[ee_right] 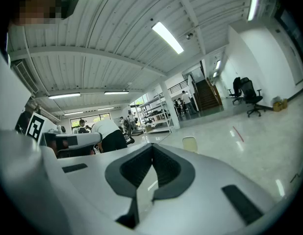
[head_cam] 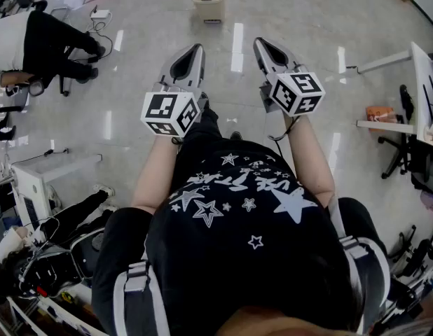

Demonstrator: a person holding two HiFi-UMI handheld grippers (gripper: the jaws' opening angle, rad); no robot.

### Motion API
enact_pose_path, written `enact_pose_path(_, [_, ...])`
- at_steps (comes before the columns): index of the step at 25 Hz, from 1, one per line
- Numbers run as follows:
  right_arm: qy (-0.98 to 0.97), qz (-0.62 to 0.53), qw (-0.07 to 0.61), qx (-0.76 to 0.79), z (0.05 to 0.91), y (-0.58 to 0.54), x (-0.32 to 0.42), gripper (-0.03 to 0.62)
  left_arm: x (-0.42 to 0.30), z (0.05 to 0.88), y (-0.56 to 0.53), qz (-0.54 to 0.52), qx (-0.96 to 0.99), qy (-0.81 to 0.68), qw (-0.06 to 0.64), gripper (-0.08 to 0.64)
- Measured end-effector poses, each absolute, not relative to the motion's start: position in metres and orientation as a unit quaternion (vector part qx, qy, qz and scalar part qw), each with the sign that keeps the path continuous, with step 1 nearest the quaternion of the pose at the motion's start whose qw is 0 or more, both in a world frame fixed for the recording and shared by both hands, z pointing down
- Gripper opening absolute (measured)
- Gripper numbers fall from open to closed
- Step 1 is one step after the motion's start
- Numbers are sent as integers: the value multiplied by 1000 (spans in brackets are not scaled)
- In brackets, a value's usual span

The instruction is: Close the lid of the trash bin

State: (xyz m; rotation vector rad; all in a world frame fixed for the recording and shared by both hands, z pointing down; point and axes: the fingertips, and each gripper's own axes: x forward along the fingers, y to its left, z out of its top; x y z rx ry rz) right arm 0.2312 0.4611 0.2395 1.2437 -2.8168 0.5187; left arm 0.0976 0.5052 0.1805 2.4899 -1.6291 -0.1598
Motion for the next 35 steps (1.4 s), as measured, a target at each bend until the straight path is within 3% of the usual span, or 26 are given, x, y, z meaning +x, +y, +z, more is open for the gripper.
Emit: enact_pose_path(35, [-842, 207, 39, 497, 265, 194, 101, 6, -66, 207, 202, -51, 864, -482, 137, 11])
